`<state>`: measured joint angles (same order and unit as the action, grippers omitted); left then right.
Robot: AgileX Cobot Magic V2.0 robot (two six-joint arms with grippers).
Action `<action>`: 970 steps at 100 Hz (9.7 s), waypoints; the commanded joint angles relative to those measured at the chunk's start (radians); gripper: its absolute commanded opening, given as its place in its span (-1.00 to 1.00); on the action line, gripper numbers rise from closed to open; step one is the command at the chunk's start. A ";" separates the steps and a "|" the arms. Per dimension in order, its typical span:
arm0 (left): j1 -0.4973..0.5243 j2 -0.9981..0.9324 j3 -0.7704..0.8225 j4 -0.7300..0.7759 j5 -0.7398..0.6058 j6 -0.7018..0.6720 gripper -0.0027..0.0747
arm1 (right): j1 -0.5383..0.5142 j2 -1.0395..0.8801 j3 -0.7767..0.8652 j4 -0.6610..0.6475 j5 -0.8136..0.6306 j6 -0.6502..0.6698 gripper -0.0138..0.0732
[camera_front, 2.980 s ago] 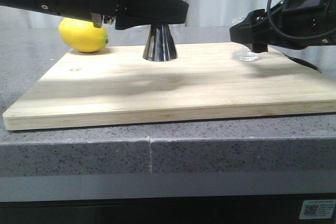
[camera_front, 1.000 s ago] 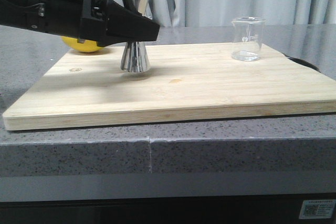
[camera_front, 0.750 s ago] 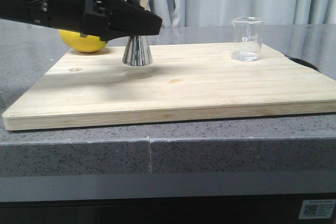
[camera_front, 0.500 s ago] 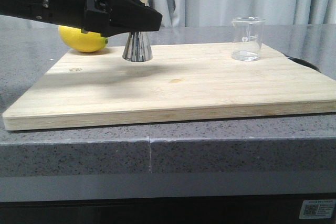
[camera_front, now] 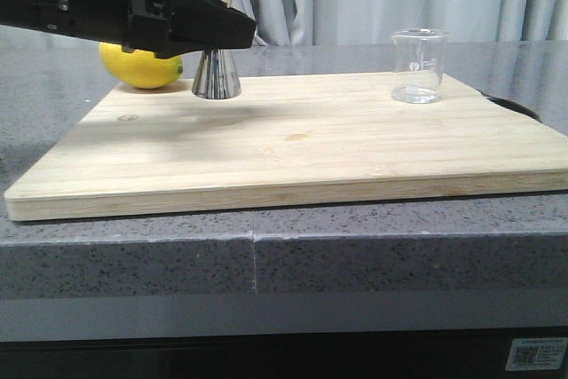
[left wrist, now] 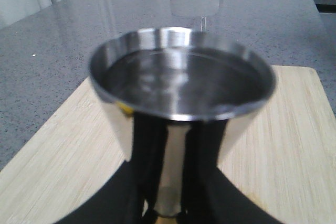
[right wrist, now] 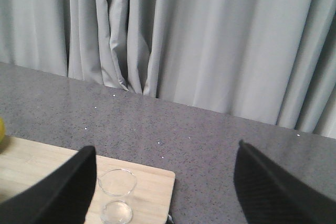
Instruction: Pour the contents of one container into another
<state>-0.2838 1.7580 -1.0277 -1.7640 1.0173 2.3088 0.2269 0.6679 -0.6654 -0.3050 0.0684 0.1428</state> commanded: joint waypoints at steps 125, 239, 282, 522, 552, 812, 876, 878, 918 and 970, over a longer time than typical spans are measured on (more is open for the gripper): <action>0.009 0.022 -0.029 -0.087 0.095 -0.011 -0.91 | -0.001 -0.003 -0.023 0.007 -0.068 0.000 0.45; 0.009 0.049 -0.029 -0.087 0.138 -0.011 -0.90 | -0.001 -0.003 -0.023 0.008 -0.068 0.000 0.45; 0.009 0.049 -0.029 -0.087 0.113 -0.019 -0.59 | -0.001 -0.003 -0.023 0.009 -0.074 0.000 0.45; 0.220 -0.197 -0.029 0.248 0.177 -0.380 0.30 | 0.012 -0.003 -0.023 0.009 -0.068 0.000 0.45; 0.305 -0.409 -0.029 0.215 0.191 -0.536 0.29 | 0.012 -0.003 -0.023 0.009 -0.068 0.000 0.45; 0.479 -1.455 0.765 0.227 -0.771 -0.841 -0.98 | -0.236 -0.563 0.249 0.007 0.200 0.000 -0.79; 0.467 -1.455 0.765 0.227 -0.771 -0.841 -0.98 | -0.236 -0.563 0.249 0.007 0.209 0.000 -0.84; 0.467 -1.455 0.765 0.227 -0.771 -0.841 -0.98 | -0.236 -0.563 0.249 0.007 0.209 0.000 -0.84; 0.448 -1.455 0.765 0.227 -0.771 -0.841 -0.98 | -0.236 -0.563 0.249 0.007 0.209 0.000 -0.84; 0.448 -1.568 0.765 1.030 -0.809 -1.605 -0.98 | -0.236 -0.563 0.249 0.007 0.209 0.000 -0.84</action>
<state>0.1745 0.1965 -0.2358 -1.0148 0.2262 1.0061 -0.0033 0.0926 -0.3917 -0.2867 0.3562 0.1448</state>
